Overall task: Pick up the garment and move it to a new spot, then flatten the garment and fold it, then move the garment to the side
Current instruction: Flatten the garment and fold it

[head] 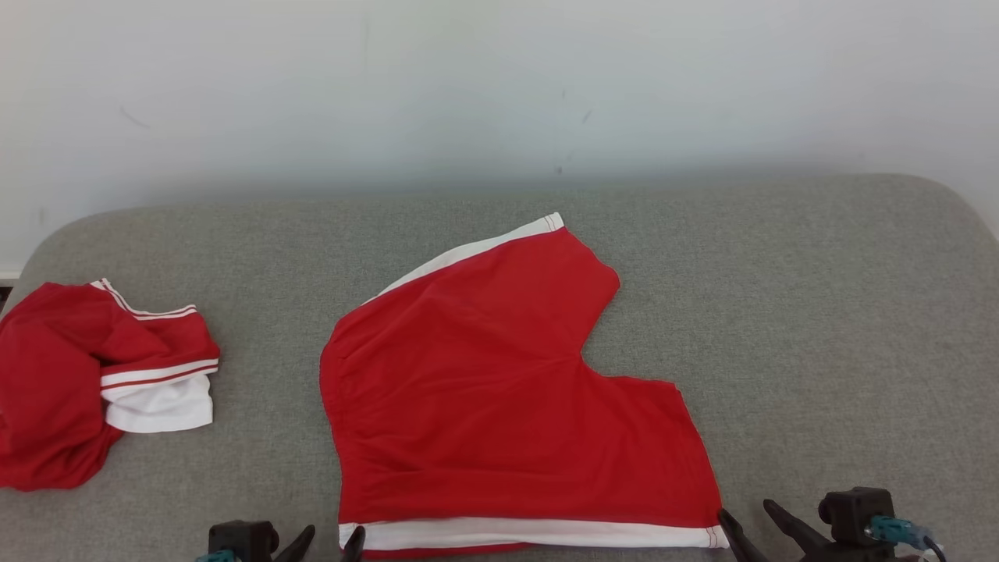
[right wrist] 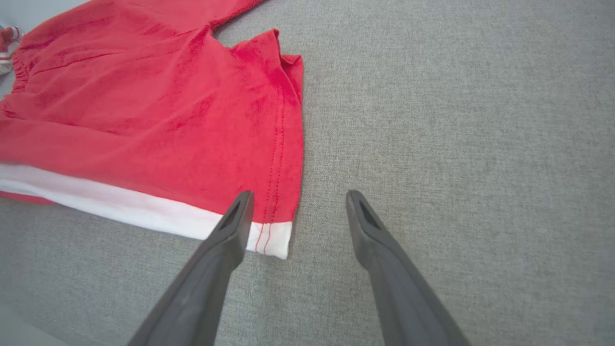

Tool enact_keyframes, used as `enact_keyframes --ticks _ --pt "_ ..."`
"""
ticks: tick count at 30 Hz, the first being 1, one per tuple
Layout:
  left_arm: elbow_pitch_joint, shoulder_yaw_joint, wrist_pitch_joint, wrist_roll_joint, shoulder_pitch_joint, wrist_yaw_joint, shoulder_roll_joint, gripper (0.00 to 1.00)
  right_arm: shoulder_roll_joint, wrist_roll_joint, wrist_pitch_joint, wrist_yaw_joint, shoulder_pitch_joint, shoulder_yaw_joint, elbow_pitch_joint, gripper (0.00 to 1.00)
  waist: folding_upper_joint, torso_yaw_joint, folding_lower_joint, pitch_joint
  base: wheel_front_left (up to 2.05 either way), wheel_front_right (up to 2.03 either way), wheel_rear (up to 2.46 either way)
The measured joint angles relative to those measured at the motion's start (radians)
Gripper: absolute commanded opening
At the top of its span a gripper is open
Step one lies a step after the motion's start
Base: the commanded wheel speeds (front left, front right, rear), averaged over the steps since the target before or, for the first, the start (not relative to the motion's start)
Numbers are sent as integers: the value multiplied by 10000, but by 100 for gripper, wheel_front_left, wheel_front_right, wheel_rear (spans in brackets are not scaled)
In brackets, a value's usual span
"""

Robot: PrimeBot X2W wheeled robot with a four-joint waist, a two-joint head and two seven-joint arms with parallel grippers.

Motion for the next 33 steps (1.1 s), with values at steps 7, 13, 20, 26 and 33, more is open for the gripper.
enact_keyframes --ticks 7,13,20,26,33 --pt "-648 384 -301 -190 296 167 245 100 -186 385 -38 13 523 -393 -826 100 -1 45 0 -148 0 0 0" --pt "-1379 692 -681 -194 477 282 362 100 -278 495 -439 -165 539 -846 -1453 100 0 43 0 -290 0 0 0" --pt "-1827 1356 -1325 36 481 606 462 100 -199 311 -1275 -504 532 -1396 -1969 100 0 58 0 -389 0 0 0" --pt "-2057 2008 -1530 178 909 696 537 100 -105 -8 -1891 -748 564 -1835 -2100 100 0 -40 0 -441 0 0 0" --pt "-2266 2913 -1615 579 1334 698 518 100 94 -385 -2109 -911 860 -2376 -2274 100 0 -185 -1 -382 0 0 0"
